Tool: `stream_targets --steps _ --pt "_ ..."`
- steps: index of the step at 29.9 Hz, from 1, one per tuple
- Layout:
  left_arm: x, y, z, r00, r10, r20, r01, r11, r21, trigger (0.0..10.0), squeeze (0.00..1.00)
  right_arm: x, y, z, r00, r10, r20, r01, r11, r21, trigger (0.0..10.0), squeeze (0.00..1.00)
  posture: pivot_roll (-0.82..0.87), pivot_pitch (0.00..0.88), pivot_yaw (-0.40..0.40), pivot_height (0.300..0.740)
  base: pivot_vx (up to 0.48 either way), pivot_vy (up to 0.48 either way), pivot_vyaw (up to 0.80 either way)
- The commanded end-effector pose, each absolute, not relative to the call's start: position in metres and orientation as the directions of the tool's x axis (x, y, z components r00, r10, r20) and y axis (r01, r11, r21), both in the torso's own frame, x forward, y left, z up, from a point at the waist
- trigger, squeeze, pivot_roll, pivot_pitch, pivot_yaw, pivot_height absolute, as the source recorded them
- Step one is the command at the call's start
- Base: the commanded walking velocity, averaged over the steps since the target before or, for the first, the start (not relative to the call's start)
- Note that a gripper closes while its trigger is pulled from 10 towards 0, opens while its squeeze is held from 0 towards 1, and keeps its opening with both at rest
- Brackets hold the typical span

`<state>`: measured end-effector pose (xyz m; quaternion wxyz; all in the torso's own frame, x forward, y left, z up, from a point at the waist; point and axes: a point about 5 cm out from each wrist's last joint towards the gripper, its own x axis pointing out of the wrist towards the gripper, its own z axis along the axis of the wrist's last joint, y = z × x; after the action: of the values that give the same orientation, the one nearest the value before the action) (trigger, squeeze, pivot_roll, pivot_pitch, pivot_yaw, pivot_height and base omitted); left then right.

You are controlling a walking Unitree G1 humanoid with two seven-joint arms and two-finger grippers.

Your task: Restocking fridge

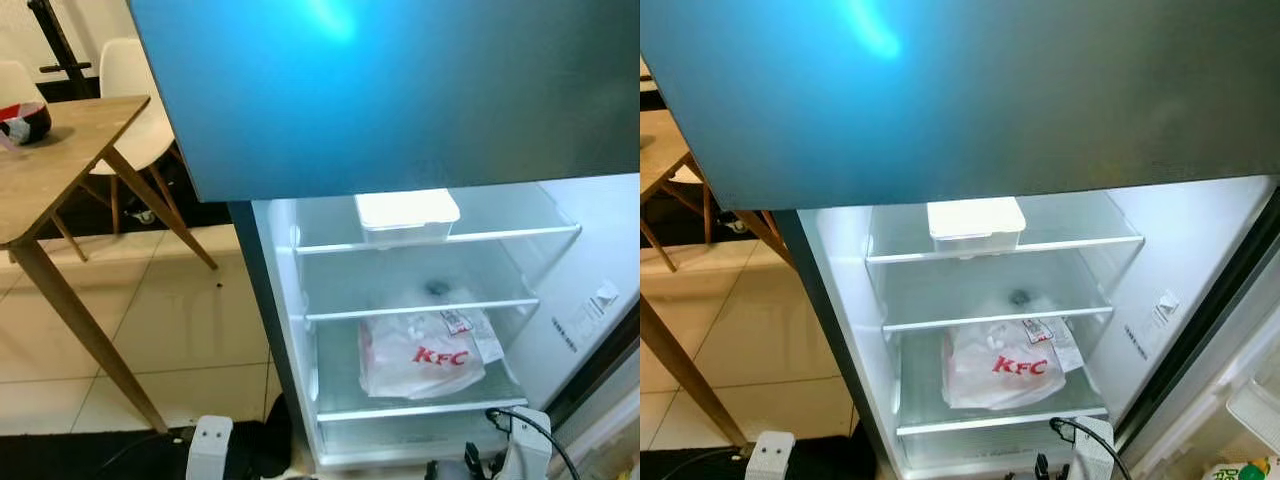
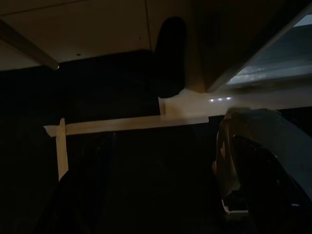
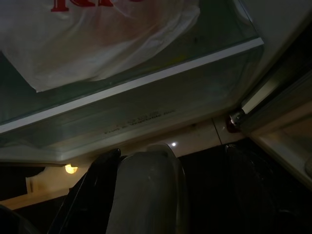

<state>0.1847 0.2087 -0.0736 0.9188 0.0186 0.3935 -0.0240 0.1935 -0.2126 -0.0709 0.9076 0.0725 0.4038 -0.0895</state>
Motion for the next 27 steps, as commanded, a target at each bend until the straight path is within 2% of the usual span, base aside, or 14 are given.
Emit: stream_targets --steps 1,11,27 --pt "0.183 0.216 -0.073 0.686 -0.018 -0.727 0.062 0.998 0.033 10.0 0.00 0.196 -0.210 -0.070 0.666 -0.104 -0.739 0.216 0.975 0.058 10.0 0.00 -0.04 0.055 0.037 0.640 0.000 0.000 0.00" --pt "0.175 0.217 -0.077 0.672 -0.018 -0.740 0.058 0.998 0.029 10.0 0.00 0.199 -0.207 -0.069 0.685 -0.087 -0.723 0.196 0.978 0.069 10.0 0.00 -0.03 0.059 0.034 0.640 0.000 0.000 0.00" --pt "0.178 0.208 -0.078 0.671 -0.030 -0.741 0.068 0.997 0.021 10.0 0.00 0.197 -0.208 -0.069 0.694 -0.087 -0.714 0.207 0.975 0.083 10.0 0.00 -0.03 0.061 0.037 0.640 0.000 0.000 0.00"
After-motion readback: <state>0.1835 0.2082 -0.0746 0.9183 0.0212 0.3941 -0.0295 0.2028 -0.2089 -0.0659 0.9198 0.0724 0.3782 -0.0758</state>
